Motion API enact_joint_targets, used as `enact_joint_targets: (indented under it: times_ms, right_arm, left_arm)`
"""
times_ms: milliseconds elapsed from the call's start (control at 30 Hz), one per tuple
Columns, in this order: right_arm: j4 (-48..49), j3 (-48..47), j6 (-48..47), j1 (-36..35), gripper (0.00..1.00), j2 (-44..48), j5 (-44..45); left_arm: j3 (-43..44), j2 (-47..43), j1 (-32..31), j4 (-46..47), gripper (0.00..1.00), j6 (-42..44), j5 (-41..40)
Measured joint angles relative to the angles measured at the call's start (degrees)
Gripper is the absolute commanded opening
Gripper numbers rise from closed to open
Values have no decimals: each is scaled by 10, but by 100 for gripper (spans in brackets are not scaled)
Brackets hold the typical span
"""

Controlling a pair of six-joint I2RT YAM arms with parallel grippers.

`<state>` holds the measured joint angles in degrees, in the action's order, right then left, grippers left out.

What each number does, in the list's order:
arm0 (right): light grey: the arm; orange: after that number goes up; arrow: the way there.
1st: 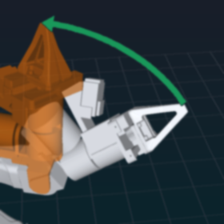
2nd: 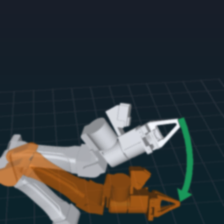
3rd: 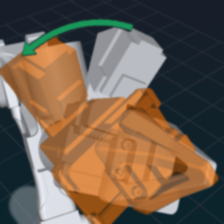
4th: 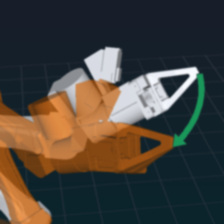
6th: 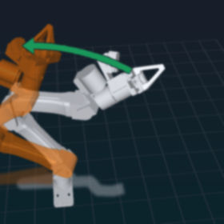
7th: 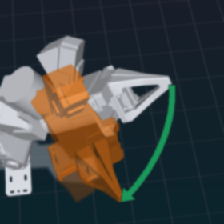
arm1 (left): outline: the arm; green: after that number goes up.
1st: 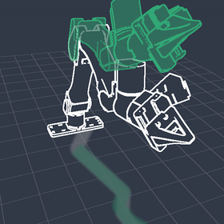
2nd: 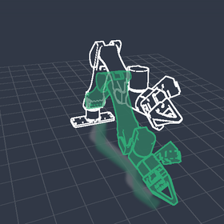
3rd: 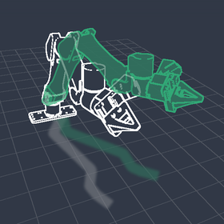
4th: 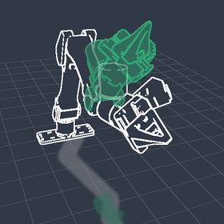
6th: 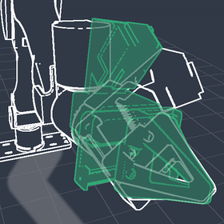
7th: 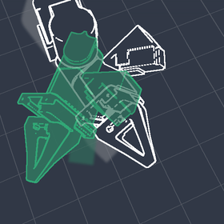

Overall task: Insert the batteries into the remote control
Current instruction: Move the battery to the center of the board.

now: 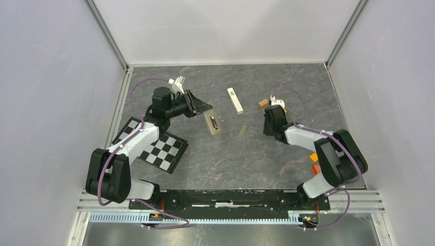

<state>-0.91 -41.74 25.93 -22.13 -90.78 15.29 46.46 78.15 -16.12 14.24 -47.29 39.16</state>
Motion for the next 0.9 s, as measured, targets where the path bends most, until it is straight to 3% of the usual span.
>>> enact_joint_targets:
  times_ms: [167, 433, 567, 900]
  right_arm:
    - [7, 76, 42, -63, 19, 72, 19]
    - [42, 106, 153, -115, 51, 87, 71]
    - [40, 96, 189, -120, 56, 80, 83]
    - [-34, -12, 52, -115, 53, 45, 101]
  left_arm:
    - [-5, -1, 0, 1, 2, 0, -1]
    - [-6, -1, 0, 2, 2, 0, -1]
    - [-6, -1, 0, 5, 2, 0, -1]
    - [-6, -2, 0, 6, 2, 0, -3]
